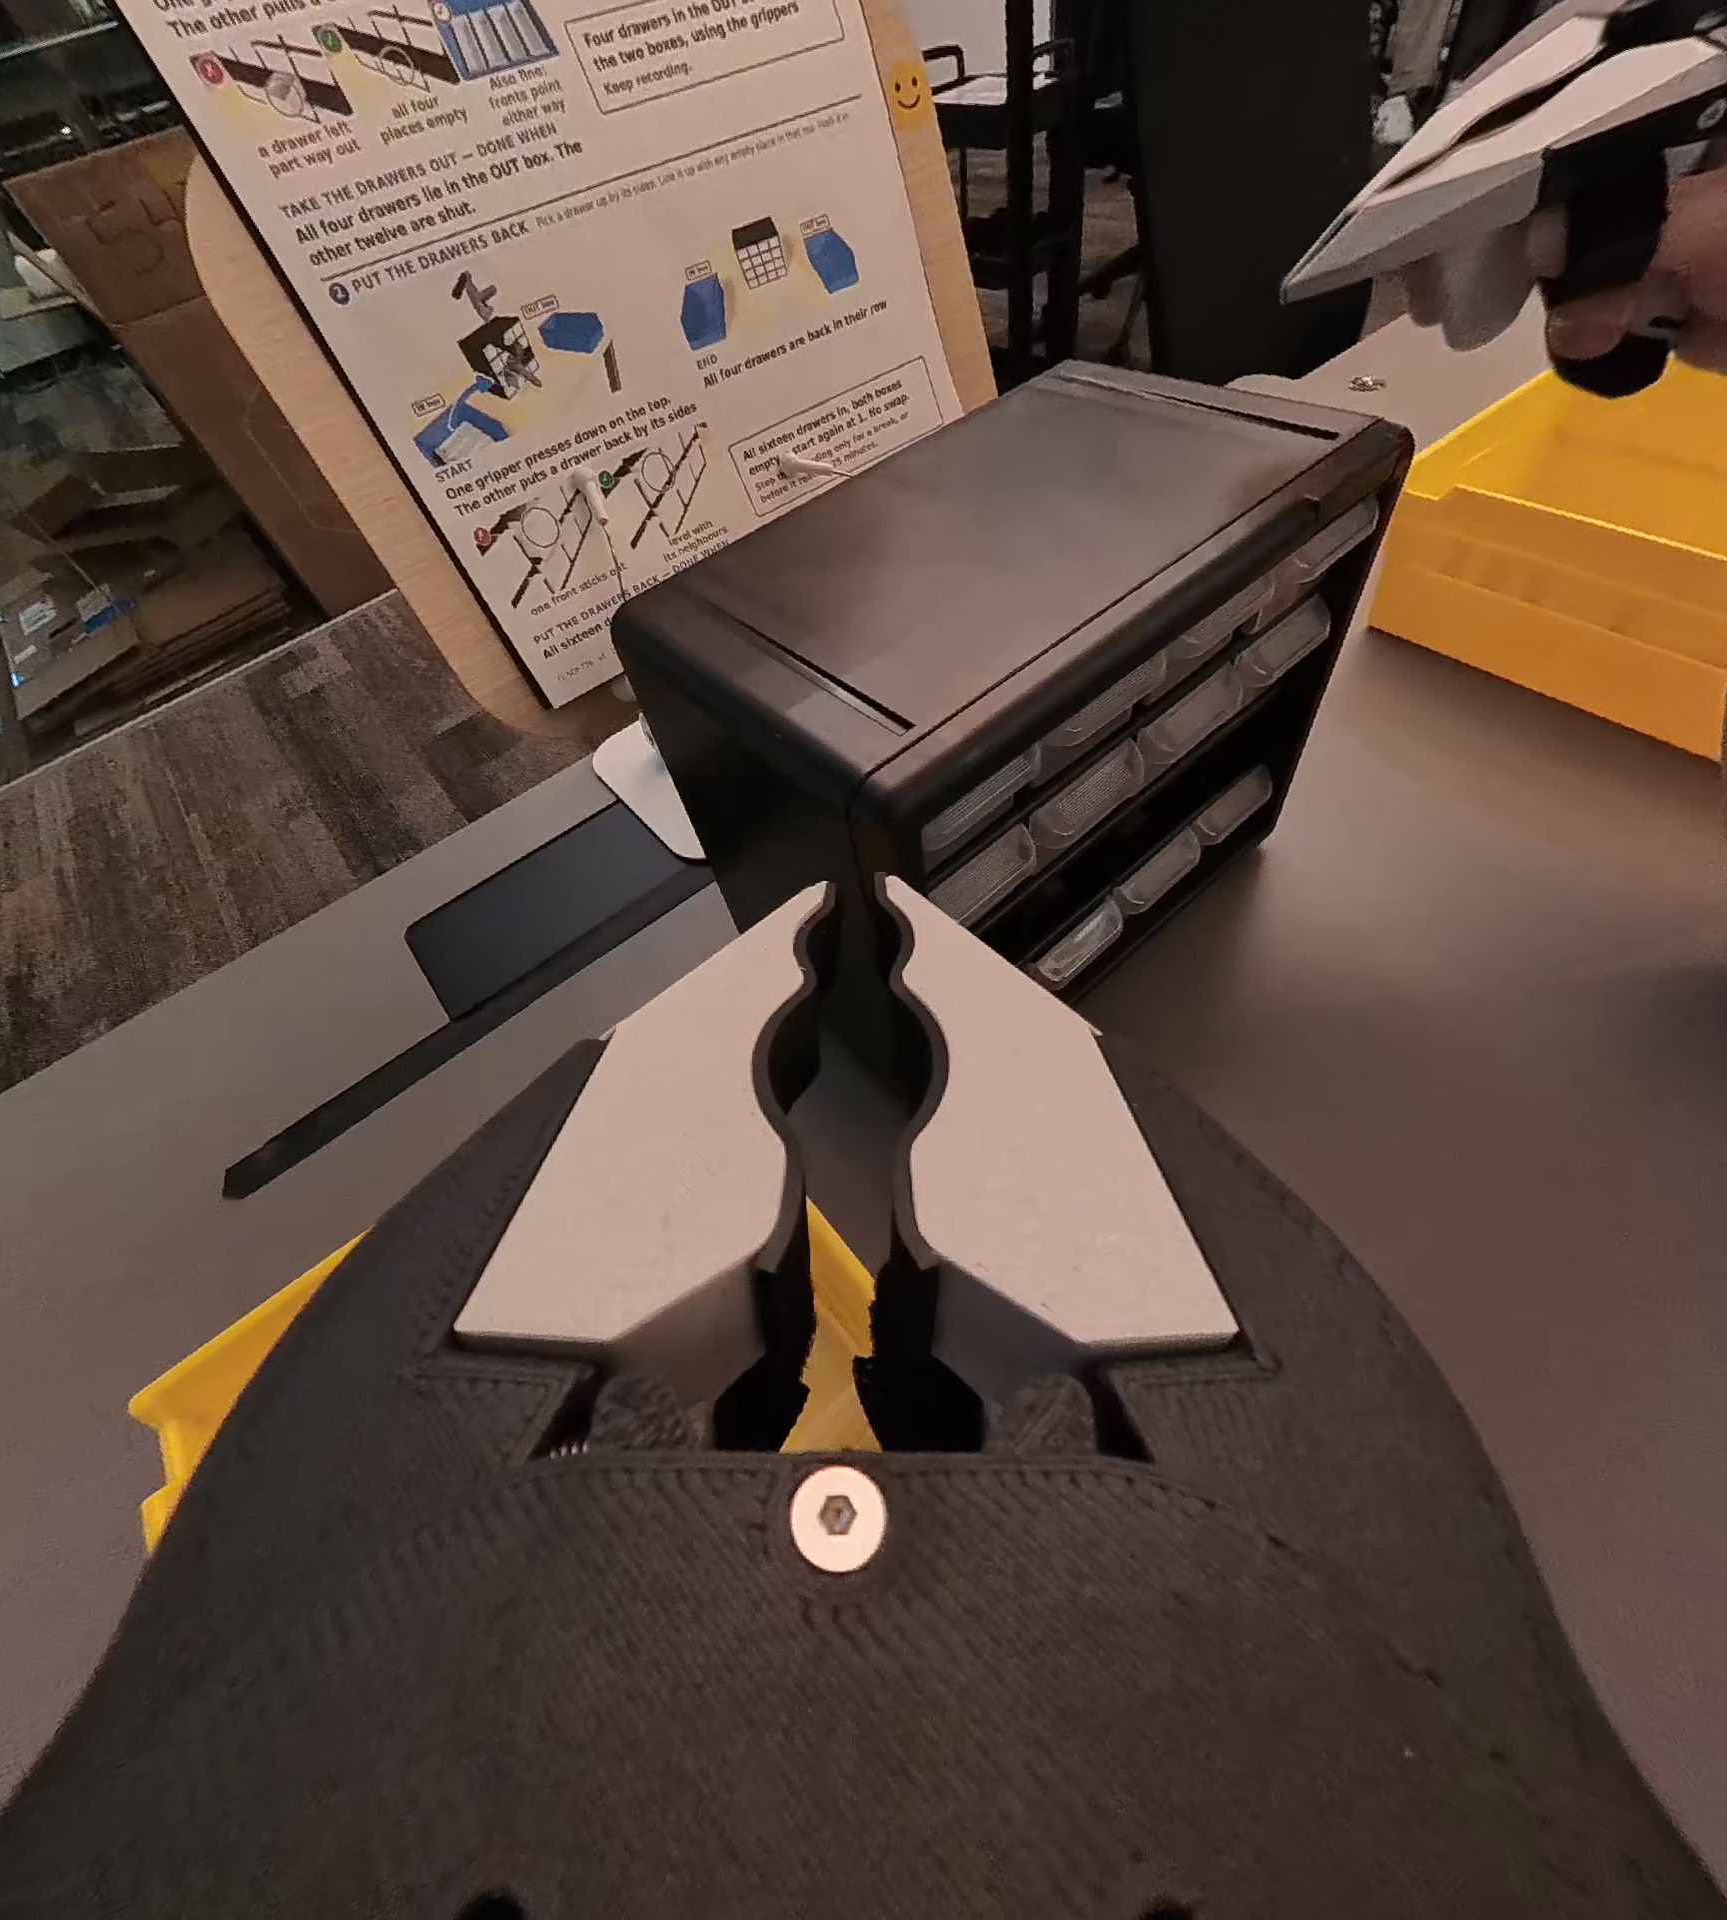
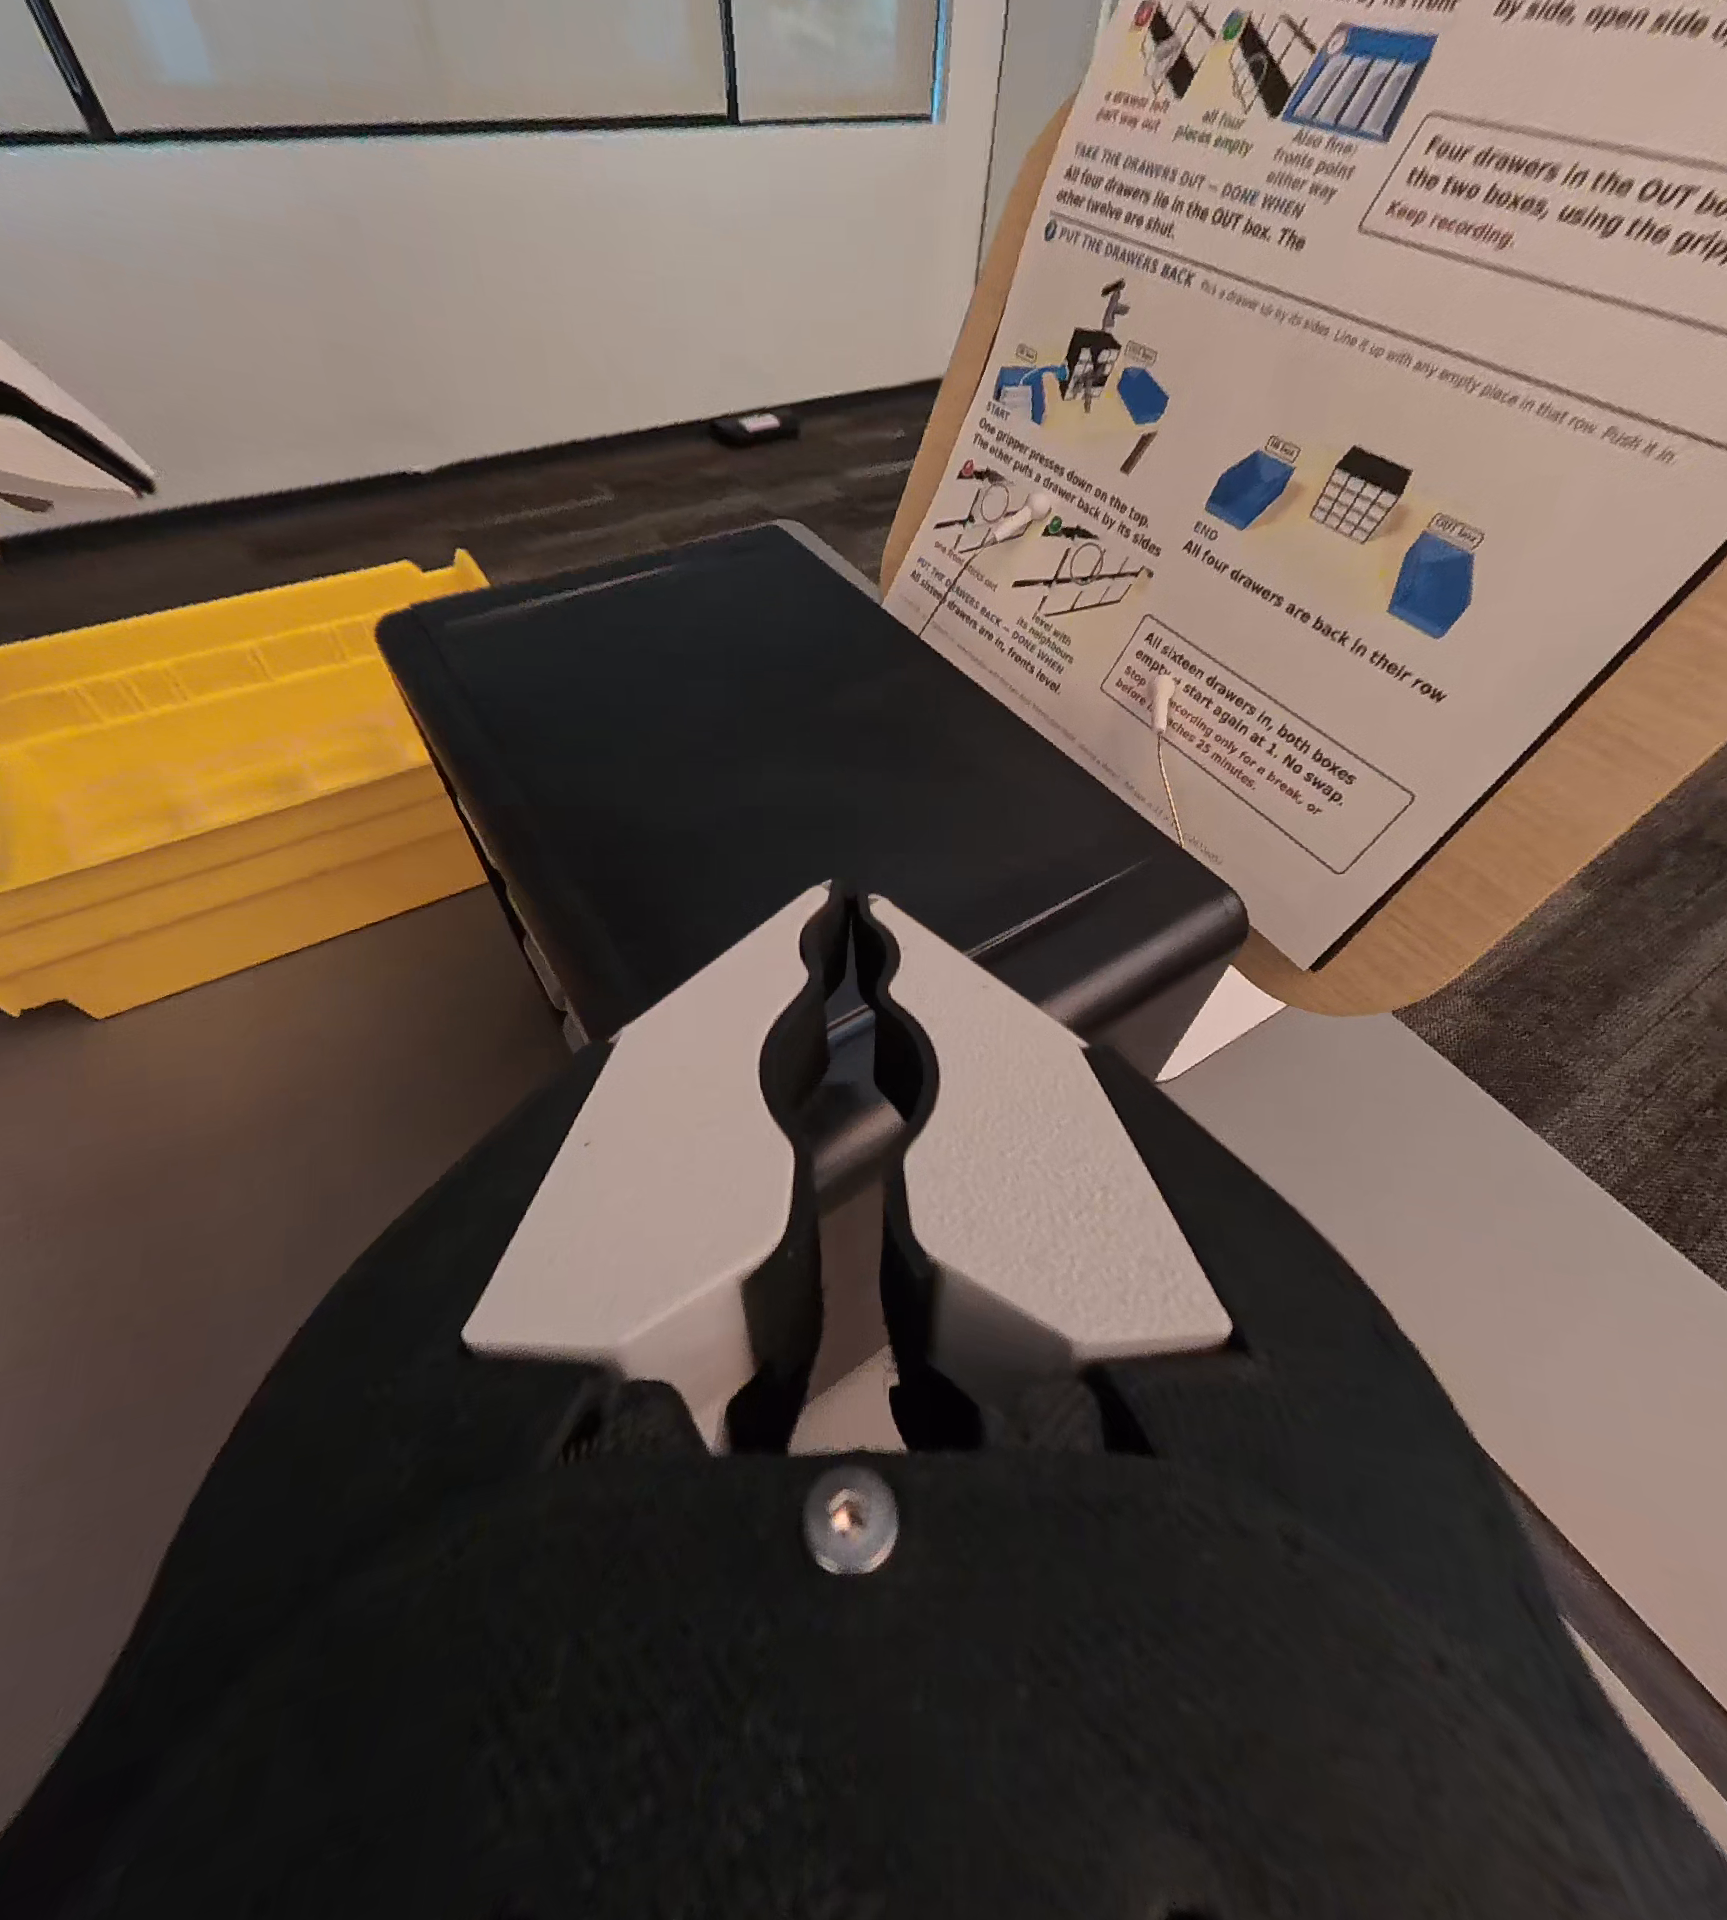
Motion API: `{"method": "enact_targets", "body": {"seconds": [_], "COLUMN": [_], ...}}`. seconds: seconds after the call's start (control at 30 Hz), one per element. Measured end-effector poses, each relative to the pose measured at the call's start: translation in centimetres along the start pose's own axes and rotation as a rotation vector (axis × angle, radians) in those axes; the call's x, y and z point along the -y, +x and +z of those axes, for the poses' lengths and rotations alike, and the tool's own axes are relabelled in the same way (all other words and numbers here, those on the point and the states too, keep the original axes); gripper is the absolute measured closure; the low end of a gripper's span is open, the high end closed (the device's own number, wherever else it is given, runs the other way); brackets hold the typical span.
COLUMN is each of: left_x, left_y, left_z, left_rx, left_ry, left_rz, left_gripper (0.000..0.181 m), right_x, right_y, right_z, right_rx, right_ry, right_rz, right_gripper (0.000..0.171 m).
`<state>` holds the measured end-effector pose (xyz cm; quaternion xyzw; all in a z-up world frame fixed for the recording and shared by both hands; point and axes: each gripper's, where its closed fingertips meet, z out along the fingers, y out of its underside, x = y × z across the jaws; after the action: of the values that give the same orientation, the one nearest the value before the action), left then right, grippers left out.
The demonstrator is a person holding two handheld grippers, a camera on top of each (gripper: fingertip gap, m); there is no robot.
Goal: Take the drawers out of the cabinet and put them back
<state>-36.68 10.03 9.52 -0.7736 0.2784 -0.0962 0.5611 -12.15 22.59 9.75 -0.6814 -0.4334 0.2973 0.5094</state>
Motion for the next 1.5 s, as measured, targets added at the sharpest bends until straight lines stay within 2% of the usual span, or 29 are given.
{"method": "enact_targets", "body": {"seconds": [0.27, 0.73, 1.5], "left_x": [-0.3, -0.4, -0.6], "left_y": [0.1, -0.1, -0.1], "left_z": [0.2, 0.0, 0.0], "left_rx": [0.005, 0.019, 0.027], "left_ry": [-0.022, -0.029, -0.042], "left_rz": [0.017, 0.023, 0.031], "left_gripper": [0.178, 0.178, 0.179], "right_x": [-0.5, -2.1, -2.6], "right_y": [0.3, -0.2, -0.1], "right_z": [1.1, 2.4, 2.4], "right_rx": [0.031, 0.020, 0.010], "right_ry": [-0.006, -0.123, -0.160], "right_rz": [0.018, -0.017, -0.046], "right_gripper": [0.171, 0.171, 0.171]}}
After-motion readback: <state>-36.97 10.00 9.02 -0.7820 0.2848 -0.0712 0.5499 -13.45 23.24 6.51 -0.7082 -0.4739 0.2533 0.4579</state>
